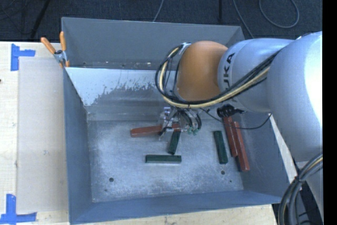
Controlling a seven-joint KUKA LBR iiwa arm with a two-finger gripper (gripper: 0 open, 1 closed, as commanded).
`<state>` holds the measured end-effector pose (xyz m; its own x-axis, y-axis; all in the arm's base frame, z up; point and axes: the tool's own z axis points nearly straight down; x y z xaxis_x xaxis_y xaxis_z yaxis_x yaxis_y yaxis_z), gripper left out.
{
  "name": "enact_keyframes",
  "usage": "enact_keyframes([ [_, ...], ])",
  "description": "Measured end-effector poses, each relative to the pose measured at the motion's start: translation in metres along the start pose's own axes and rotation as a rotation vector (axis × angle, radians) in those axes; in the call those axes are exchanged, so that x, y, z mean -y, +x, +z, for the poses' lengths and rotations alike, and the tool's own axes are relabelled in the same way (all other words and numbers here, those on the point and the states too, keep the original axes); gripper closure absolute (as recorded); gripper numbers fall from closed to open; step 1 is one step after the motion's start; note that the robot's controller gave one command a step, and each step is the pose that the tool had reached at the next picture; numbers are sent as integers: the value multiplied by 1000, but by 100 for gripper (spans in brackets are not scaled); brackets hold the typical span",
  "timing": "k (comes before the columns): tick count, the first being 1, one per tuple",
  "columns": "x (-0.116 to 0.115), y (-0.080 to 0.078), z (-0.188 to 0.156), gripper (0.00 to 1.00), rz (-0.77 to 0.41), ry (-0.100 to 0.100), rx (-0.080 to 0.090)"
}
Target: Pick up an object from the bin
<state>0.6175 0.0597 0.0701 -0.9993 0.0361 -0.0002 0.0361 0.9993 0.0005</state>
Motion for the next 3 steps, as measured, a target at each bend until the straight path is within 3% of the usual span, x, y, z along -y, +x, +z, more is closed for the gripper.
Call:
enact_keyframes([
  [1,36,0,0,100,-239,1,1],
  [2,100,-7,0,100,-537,2,1],
  [3,98,-7,0,0,-535,-1,1],
])
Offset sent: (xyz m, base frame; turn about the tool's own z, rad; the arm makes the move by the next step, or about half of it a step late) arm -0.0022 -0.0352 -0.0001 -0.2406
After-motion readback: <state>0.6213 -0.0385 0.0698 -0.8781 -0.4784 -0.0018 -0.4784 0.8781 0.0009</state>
